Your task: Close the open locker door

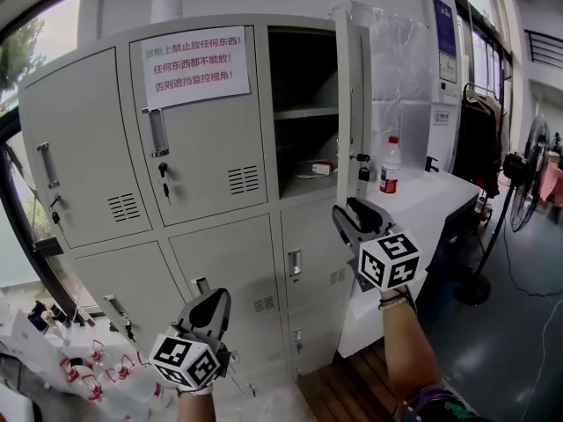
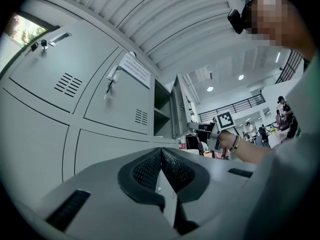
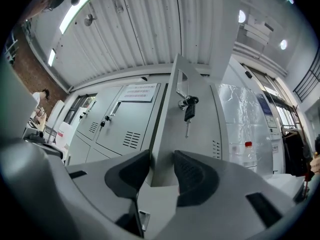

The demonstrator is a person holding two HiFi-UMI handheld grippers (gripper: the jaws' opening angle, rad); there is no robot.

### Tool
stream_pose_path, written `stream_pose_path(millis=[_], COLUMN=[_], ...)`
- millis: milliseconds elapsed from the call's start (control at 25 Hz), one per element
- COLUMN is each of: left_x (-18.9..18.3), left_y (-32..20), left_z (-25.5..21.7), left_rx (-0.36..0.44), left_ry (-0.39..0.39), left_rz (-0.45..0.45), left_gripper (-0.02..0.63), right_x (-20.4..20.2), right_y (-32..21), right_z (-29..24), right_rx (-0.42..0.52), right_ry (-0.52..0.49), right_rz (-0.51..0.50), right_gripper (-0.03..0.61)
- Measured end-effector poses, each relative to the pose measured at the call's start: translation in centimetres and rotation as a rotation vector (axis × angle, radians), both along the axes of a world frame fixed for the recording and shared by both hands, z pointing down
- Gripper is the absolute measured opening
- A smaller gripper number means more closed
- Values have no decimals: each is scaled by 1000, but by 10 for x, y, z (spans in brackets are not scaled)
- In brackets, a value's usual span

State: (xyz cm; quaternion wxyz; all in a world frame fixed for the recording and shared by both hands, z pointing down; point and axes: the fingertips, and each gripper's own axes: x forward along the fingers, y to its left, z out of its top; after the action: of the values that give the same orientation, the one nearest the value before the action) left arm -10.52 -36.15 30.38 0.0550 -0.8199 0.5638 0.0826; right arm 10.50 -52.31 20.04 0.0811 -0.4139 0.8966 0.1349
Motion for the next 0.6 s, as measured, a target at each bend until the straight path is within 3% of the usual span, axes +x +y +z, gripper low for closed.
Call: stream_pose_path(millis=[600], left_x=[-34], left_y=[1], left_z=[-2], left_rx=[13], left_ry=[7], left_rz=[-83], left_gripper=[21], right_x=[-50], right_y=[-20], right_z=[-2], right_rx=[-4], right_ry=[15], right_rz=[-86], right_gripper=[146])
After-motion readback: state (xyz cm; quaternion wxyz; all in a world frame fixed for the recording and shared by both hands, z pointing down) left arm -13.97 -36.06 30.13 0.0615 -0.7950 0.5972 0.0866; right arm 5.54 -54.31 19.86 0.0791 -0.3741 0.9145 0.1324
